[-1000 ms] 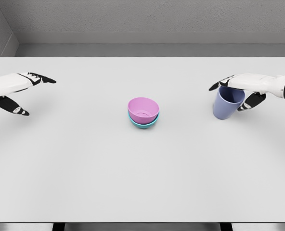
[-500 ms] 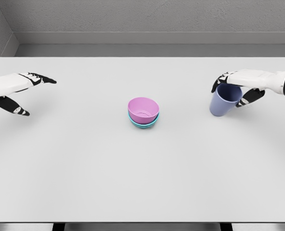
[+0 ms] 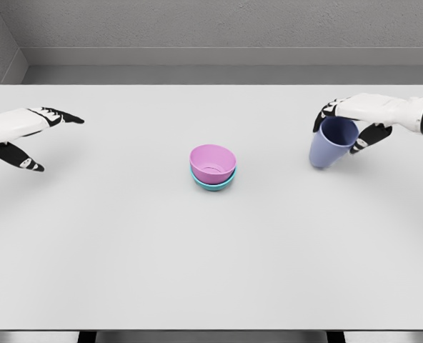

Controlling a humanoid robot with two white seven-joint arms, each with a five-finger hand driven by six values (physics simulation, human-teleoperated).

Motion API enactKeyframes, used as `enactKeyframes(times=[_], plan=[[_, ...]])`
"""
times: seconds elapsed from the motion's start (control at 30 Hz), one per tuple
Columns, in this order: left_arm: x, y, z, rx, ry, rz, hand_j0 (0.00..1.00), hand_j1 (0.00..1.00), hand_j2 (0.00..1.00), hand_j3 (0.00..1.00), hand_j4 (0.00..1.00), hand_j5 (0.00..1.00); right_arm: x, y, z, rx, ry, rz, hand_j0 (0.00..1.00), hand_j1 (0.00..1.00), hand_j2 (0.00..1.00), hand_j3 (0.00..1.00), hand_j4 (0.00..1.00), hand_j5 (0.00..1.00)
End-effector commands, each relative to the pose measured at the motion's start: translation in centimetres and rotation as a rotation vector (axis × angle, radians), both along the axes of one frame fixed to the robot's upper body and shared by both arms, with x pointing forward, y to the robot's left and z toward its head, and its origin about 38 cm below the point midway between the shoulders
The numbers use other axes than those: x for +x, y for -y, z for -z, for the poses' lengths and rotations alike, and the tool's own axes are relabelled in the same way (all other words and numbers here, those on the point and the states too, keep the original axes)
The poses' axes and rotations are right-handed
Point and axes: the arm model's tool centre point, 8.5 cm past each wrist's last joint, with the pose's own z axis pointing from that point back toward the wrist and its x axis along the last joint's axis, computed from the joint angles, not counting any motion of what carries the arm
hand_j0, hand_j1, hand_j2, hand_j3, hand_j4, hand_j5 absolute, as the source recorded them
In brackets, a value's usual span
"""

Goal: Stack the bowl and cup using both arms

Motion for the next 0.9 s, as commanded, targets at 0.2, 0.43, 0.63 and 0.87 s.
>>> enactKeyframes(times=[0.2, 0.43, 0.63, 0.87], plan=[[0.0, 0.0, -0.2, -0.007, 0.002, -0.003, 1.00, 1.00, 1.00, 1.00, 1.00, 1.00, 0.5, -1.6, -1.8, 0.023, 0.044, -0.034, 0.60, 0.60, 0.60, 0.60, 0.60, 0.60], [0.0, 0.0, -0.1, -0.006, -0.001, -0.003, 1.00, 1.00, 1.00, 1.00, 1.00, 1.00, -0.1, -3.8, -4.0, 0.045, 0.103, -0.102, 0.60, 0.60, 0.60, 0.60, 0.60, 0.60], [0.0, 0.0, -0.1, -0.006, -0.001, -0.003, 1.00, 1.00, 1.00, 1.00, 1.00, 1.00, -0.4, -5.6, -4.8, 0.061, 0.128, -0.148, 0.60, 0.60, 0.60, 0.60, 0.60, 0.60], [0.0, -0.1, -0.2, -0.006, 0.002, -0.005, 1.00, 1.00, 1.00, 1.00, 1.00, 1.00, -1.0, -9.0, -5.8, 0.098, 0.158, -0.234, 0.60, 0.60, 0.60, 0.60, 0.60, 0.60]])
